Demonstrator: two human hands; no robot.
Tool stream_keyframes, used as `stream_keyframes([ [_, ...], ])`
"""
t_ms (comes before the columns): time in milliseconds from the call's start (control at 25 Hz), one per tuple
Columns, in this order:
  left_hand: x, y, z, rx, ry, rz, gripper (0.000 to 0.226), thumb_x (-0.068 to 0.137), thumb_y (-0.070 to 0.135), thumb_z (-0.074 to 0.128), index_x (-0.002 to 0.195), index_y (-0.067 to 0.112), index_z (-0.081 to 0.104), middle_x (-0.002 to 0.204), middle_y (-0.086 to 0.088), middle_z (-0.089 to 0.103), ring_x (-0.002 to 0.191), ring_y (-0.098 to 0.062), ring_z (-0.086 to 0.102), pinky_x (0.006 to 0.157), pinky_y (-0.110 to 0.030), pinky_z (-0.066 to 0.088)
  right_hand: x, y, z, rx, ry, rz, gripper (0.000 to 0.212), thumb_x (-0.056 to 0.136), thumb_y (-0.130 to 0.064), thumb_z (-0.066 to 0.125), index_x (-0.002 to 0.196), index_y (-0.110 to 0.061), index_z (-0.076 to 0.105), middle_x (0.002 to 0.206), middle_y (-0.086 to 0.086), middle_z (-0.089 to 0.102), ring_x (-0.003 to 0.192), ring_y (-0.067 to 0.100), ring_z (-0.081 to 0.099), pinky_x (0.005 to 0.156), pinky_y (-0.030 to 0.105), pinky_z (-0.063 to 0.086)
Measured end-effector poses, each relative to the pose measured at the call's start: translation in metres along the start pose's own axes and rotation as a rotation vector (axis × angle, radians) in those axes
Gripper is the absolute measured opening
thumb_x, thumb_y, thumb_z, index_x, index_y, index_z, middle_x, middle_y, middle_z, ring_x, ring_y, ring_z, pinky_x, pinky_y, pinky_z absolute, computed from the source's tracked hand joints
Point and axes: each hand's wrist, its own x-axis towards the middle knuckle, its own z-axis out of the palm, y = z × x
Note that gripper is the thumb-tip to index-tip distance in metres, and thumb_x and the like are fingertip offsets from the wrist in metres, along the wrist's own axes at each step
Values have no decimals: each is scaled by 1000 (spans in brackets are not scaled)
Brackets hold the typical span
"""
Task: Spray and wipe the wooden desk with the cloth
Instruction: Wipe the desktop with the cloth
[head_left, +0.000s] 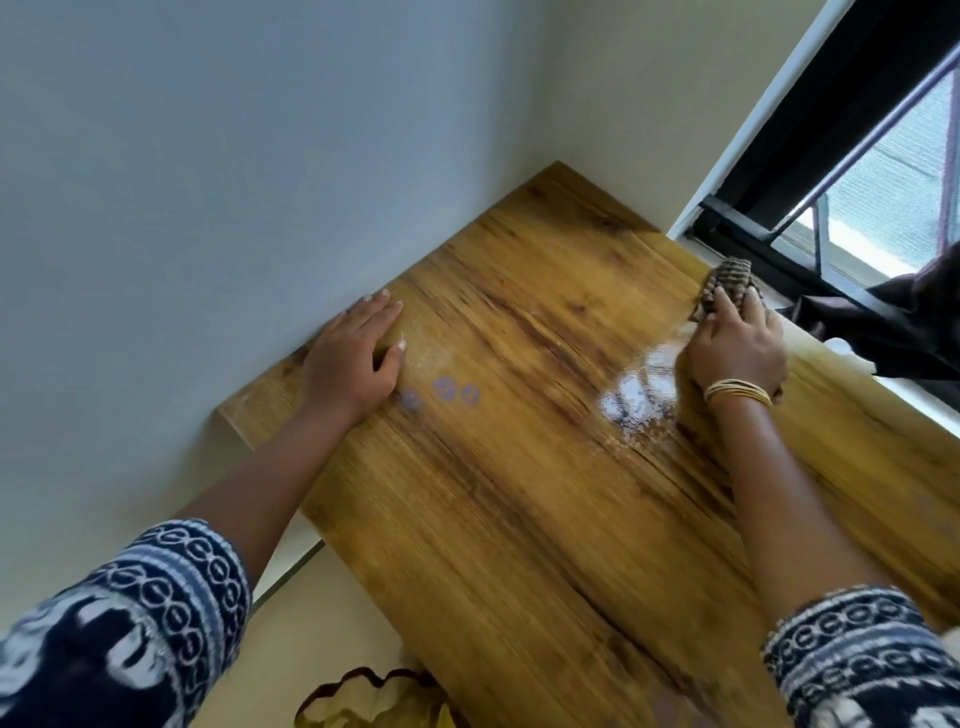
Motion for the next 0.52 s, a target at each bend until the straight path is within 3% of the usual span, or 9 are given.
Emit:
stream_keyframes([
  [120,-1,2,0,4,2,12,51,97,34,49,146,23,43,154,4,37,144,-12,30,117,-28,19,-15,-55,-1,-2,-28,19,47,96,-37,37,143,-34,42,152,7,38,133,33,39,100,51,42],
  [280,-8,6,-8,-8,5,13,48,97,32,50,143,18,47,151,-1,42,142,-16,34,119,-32,21,-73,-165,4,2,-109,-462,52,95,-39,30,146,-33,37,154,4,36,139,29,33,103,50,42],
  [400,-25,8,-19,-41,104,-24,46,92,31,51,134,13,57,138,-7,57,134,-22,46,115,-37,28,-122,-211,5,88,-203,-880,47,95,-36,41,142,-34,46,153,0,39,141,26,34,109,45,37],
  [480,-48,5,-25,-48,107,-61,48,90,32,49,134,12,57,138,-8,57,135,-23,45,116,-39,29,-112,-203,-2,174,-240,-981,42,95,-36,46,136,-37,53,151,-4,42,139,22,39,108,41,40],
  [520,-61,4,-27,-37,98,-87,50,90,33,48,136,12,55,141,-8,54,138,-23,42,117,-39,27,-97,-192,-5,196,-246,-930,40,96,-37,45,135,-39,54,151,-6,41,138,20,39,106,40,42],
])
